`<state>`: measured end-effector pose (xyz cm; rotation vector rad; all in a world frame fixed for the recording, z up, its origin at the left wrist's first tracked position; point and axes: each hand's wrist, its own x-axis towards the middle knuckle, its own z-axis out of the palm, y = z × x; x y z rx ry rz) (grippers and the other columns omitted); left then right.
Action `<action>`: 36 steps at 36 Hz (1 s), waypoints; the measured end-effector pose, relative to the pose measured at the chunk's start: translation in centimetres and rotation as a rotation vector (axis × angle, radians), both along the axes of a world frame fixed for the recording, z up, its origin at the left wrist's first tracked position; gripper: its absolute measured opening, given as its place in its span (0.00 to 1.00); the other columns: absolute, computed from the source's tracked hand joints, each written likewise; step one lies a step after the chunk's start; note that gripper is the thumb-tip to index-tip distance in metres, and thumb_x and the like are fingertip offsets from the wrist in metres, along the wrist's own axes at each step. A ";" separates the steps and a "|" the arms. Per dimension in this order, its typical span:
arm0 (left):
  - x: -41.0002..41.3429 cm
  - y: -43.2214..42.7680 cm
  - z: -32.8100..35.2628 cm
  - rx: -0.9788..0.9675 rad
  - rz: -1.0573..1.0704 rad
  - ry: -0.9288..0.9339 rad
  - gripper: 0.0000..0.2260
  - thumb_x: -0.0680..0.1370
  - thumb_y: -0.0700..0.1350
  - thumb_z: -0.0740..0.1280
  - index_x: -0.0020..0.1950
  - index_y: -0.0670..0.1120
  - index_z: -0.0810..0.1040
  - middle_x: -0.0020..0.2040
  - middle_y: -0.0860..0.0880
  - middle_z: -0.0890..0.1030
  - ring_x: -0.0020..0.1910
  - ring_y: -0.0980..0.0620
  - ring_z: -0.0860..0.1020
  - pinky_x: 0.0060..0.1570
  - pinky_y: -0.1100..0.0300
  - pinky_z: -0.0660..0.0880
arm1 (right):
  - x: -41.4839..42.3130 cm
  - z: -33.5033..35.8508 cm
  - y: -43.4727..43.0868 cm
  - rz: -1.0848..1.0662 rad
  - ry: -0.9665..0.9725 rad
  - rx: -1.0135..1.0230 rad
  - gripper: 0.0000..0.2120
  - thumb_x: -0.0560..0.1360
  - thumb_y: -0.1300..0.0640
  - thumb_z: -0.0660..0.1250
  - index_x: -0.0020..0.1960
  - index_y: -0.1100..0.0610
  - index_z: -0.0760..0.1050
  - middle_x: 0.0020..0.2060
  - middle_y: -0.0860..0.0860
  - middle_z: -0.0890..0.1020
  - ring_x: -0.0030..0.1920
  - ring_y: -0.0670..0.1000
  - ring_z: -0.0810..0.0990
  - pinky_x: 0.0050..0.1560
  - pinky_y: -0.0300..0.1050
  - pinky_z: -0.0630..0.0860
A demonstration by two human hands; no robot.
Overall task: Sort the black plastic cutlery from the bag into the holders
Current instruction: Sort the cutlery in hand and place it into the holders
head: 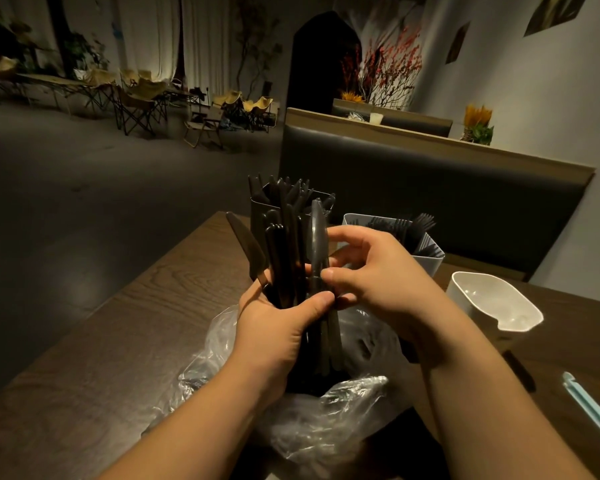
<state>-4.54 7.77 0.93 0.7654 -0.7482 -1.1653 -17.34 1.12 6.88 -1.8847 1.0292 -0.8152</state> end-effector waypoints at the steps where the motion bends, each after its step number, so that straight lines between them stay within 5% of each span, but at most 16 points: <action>1: 0.0 0.0 0.0 -0.008 -0.004 -0.005 0.14 0.72 0.26 0.70 0.52 0.42 0.80 0.45 0.42 0.87 0.46 0.45 0.87 0.40 0.60 0.82 | 0.0 0.0 0.0 0.002 -0.027 0.018 0.17 0.76 0.68 0.71 0.54 0.46 0.81 0.45 0.54 0.85 0.45 0.51 0.85 0.40 0.49 0.84; 5: -0.1 -0.2 -0.3 0.001 0.031 -0.053 0.17 0.68 0.31 0.75 0.54 0.43 0.81 0.47 0.43 0.87 0.48 0.46 0.86 0.43 0.58 0.82 | 0.3 0.0 0.2 -0.046 -0.102 0.049 0.03 0.78 0.59 0.71 0.50 0.56 0.84 0.44 0.56 0.86 0.45 0.53 0.85 0.39 0.43 0.80; 10: 0.0 -0.4 -0.6 0.048 0.051 -0.123 0.17 0.70 0.32 0.76 0.55 0.46 0.81 0.49 0.46 0.87 0.51 0.49 0.85 0.51 0.51 0.81 | 0.4 -0.1 0.1 -0.115 -0.091 -0.021 0.03 0.77 0.58 0.72 0.45 0.54 0.85 0.38 0.52 0.86 0.36 0.45 0.83 0.35 0.39 0.76; 15: 0.2 -0.3 -0.6 0.038 0.053 -0.139 0.15 0.71 0.34 0.75 0.55 0.46 0.81 0.47 0.50 0.87 0.48 0.54 0.85 0.45 0.62 0.81 | 0.5 0.4 0.2 -0.148 -0.142 0.051 0.04 0.79 0.61 0.69 0.47 0.59 0.82 0.43 0.59 0.86 0.43 0.56 0.86 0.41 0.51 0.83; 18: 0.1 -0.3 -0.6 0.030 0.075 -0.163 0.15 0.71 0.35 0.76 0.54 0.48 0.81 0.45 0.53 0.87 0.47 0.57 0.85 0.43 0.66 0.80 | 0.6 0.9 0.7 -0.126 -0.134 0.078 0.05 0.80 0.63 0.66 0.48 0.61 0.81 0.43 0.60 0.86 0.43 0.55 0.87 0.41 0.50 0.84; 26: 0.5 -0.9 -0.9 0.066 0.161 -0.083 0.11 0.72 0.35 0.76 0.51 0.46 0.82 0.37 0.51 0.85 0.39 0.53 0.85 0.38 0.62 0.80 | 0.7 3.2 0.4 -0.223 -0.229 0.034 0.06 0.82 0.64 0.62 0.51 0.59 0.78 0.40 0.53 0.86 0.40 0.51 0.87 0.36 0.42 0.82; 31: 0.8 -0.9 -0.8 0.082 0.143 -0.050 0.11 0.72 0.36 0.76 0.53 0.45 0.82 0.45 0.47 0.86 0.45 0.49 0.86 0.44 0.52 0.81 | 2.2 2.8 0.4 -0.109 -0.122 0.108 0.06 0.83 0.62 0.61 0.54 0.59 0.77 0.42 0.55 0.86 0.43 0.52 0.87 0.39 0.43 0.83; 36: 1.1 -0.8 -0.3 0.075 0.086 0.005 0.13 0.72 0.36 0.75 0.55 0.43 0.82 0.46 0.47 0.87 0.46 0.51 0.86 0.40 0.57 0.80 | 2.3 2.4 0.3 -0.101 -0.228 0.187 0.06 0.82 0.63 0.61 0.55 0.62 0.77 0.41 0.57 0.85 0.45 0.55 0.87 0.43 0.46 0.84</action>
